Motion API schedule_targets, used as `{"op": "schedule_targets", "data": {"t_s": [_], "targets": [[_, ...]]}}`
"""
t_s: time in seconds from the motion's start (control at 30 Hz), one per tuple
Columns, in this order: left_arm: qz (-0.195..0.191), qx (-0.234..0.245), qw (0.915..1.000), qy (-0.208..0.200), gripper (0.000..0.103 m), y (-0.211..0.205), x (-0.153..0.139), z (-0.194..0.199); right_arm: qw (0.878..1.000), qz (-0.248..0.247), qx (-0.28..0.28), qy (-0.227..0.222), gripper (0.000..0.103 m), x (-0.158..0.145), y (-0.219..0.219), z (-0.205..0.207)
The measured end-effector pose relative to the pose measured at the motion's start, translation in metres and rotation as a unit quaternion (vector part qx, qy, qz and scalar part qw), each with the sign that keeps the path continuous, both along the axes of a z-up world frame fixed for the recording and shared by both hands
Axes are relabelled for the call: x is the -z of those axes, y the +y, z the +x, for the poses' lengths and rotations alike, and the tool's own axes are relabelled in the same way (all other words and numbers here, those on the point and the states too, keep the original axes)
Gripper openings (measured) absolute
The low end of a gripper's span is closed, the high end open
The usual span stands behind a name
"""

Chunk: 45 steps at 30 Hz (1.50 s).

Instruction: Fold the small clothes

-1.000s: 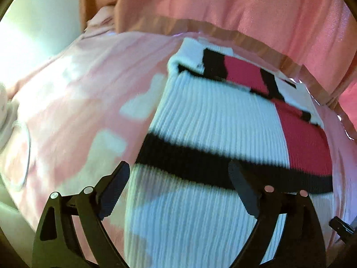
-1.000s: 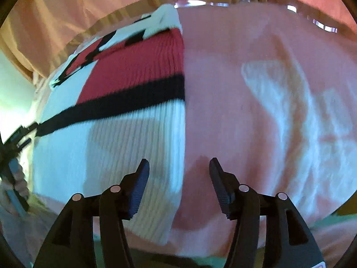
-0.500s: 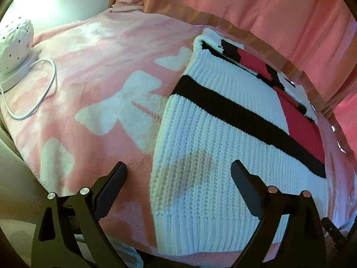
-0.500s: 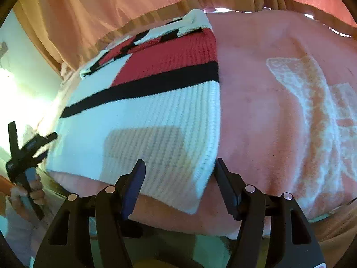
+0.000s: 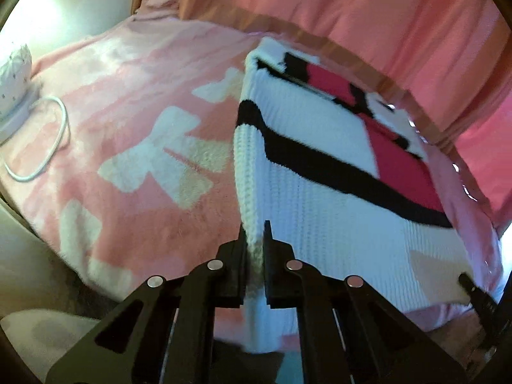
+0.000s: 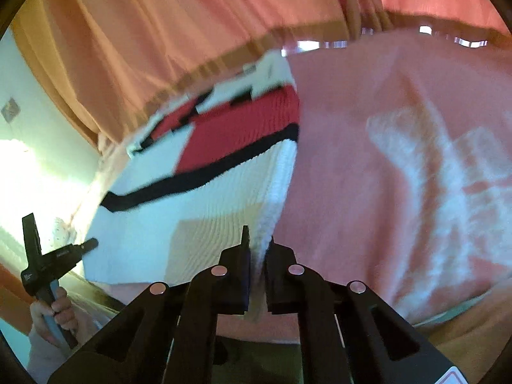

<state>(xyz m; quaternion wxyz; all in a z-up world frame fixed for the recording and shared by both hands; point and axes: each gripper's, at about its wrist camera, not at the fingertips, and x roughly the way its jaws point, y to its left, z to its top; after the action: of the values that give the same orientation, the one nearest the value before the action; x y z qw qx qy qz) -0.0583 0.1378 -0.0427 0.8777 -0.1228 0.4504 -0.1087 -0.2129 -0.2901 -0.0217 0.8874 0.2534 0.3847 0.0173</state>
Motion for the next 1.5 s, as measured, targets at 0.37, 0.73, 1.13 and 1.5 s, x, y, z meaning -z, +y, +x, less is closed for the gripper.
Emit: {"op": "schedule_targets", "data": {"t_s": [0.37,0.73,1.13,1.5], "targets": [[-0.022,0.055,0.9974,0.041,0.004,-0.008,-0.014,-0.075,0.997,-0.049,0.005,0.051,0.006,-0.031,0.004,-0.082],[-0.032,0.066,0.9968,0.031,0.004,0.003,-0.052,-0.147,0.997,-0.031,-0.019,0.074,0.006,-0.057,0.034,-0.143],[0.044,0.031,0.9965,-0.063,0.005,-0.069,-0.093,0.045,0.999,-0.027,0.007,0.022,0.007,-0.081,-0.051,0.060],[0.032,-0.005,0.9973,-0.066,0.070,-0.059,-0.034,0.107,0.998,-0.036,0.045,0.020,0.061,-0.036,-0.084,0.100]]}}
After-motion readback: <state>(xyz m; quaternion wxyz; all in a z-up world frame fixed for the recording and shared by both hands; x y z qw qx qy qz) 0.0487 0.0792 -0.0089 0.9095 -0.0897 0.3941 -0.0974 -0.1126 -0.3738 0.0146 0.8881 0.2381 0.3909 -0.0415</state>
